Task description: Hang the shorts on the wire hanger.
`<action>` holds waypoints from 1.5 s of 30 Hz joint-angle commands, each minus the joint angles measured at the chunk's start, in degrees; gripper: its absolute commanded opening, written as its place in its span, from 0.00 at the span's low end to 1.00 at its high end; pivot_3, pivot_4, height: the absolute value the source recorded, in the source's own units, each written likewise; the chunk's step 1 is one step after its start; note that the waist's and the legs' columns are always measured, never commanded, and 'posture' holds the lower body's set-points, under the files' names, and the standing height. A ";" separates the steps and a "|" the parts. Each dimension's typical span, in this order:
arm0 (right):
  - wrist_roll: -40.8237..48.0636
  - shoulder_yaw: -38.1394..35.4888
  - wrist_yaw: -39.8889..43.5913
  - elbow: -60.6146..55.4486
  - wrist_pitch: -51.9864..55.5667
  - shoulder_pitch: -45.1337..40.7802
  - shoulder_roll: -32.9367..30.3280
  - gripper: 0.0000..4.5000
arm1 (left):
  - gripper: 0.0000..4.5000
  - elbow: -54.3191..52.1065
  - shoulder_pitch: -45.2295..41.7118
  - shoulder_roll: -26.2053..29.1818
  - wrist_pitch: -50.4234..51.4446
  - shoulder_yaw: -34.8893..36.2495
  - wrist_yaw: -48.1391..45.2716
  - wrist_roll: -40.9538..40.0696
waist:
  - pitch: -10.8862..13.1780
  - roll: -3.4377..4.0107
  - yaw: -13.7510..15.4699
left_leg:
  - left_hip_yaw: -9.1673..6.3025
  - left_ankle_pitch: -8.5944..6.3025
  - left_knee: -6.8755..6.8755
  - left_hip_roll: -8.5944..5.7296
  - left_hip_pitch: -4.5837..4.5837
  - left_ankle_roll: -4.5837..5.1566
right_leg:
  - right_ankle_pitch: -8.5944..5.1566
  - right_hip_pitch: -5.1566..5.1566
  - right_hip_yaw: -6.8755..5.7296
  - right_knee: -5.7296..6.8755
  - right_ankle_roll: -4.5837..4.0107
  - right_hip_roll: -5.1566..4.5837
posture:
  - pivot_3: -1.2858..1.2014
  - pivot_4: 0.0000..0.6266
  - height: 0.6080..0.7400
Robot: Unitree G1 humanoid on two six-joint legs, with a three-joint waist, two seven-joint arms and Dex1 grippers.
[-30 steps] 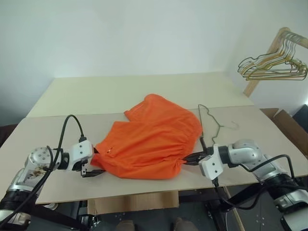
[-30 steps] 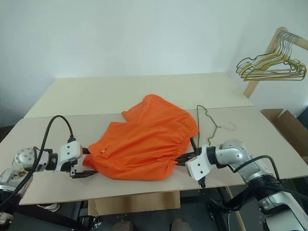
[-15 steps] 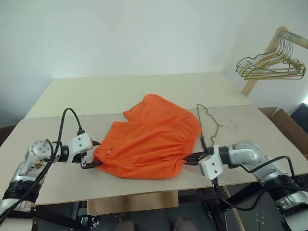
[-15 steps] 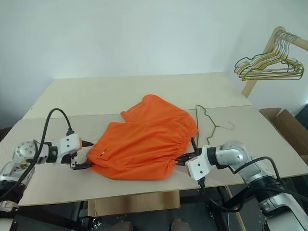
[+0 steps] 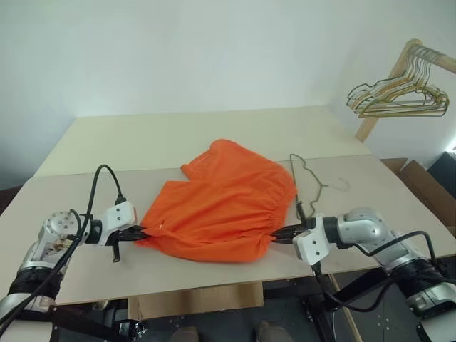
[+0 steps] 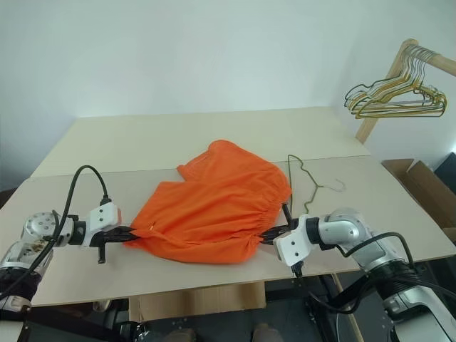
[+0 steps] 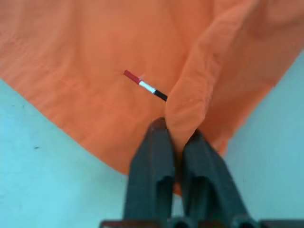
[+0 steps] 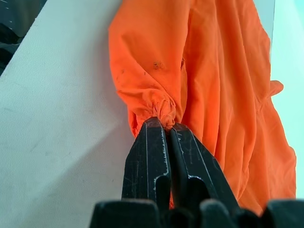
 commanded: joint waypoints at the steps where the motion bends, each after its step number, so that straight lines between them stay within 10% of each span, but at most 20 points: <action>1: -0.33 -2.15 -1.70 -1.57 0.38 -0.66 0.03 0.00 | 0.01 -6.81 2.99 2.49 2.82 1.05 -0.59 -1.07 | 0.00 0.00 -0.19 | 0.00 0.00 0.00 0.01 -0.01 0.00 | 0.00 -0.01 0.00 0.00 0.00 0.00 | 0.51 0.00 1.00; 15: -2.17 -1.27 -2.71 0.44 -2.78 -1.31 -0.30 0.00 | 0.01 -50.76 33.77 12.73 30.55 12.88 4.80 -6.13 | 0.00 0.00 -0.58 | 0.04 -0.03 -0.03 0.08 0.07 0.04 | -0.01 0.00 0.10 0.04 0.01 -0.01 | 0.52 0.00 1.00; 25: 4.14 2.33 4.55 2.29 -12.11 -2.56 -3.09 0.00 | 0.01 -48.27 35.54 13.06 26.17 13.75 7.38 -3.36 | 0.05 0.01 0.64 | 0.12 -0.05 -0.18 0.06 0.88 0.07 | -0.10 0.80 0.07 -0.12 -0.07 -0.05 | 0.53 0.00 1.00; 33: 2.74 2.09 3.34 4.31 -16.08 -2.16 -2.46 0.59 | 0.53 -43.48 33.13 14.91 20.57 14.21 1.98 -5.62 | 0.04 -0.02 0.18 | 0.17 -0.05 -0.18 0.13 0.91 0.07 | -0.19 0.79 0.08 -0.06 -0.24 -0.04 | 0.52 0.00 1.00; 39: 13.49 -0.08 9.22 1.64 -9.40 -0.10 -10.15 0.60 | 1.00 -42.24 37.51 21.53 20.03 22.22 -3.17 -3.57 | 0.08 -0.06 -0.09 | 0.20 -0.08 -0.19 0.14 0.88 0.12 | -0.20 0.77 0.09 -0.08 -0.21 -0.07 | 0.52 0.00 1.00; 45: 22.96 -7.50 10.35 1.04 10.59 -1.74 -13.44 0.60 | 1.00 -39.46 31.13 18.55 20.50 29.25 -2.15 -11.14 | 0.11 -0.03 -0.18 | 0.27 -0.09 -0.21 0.28 0.99 0.13 | -0.38 0.84 0.08 -0.07 -0.53 -0.03 | 0.52 0.00 1.00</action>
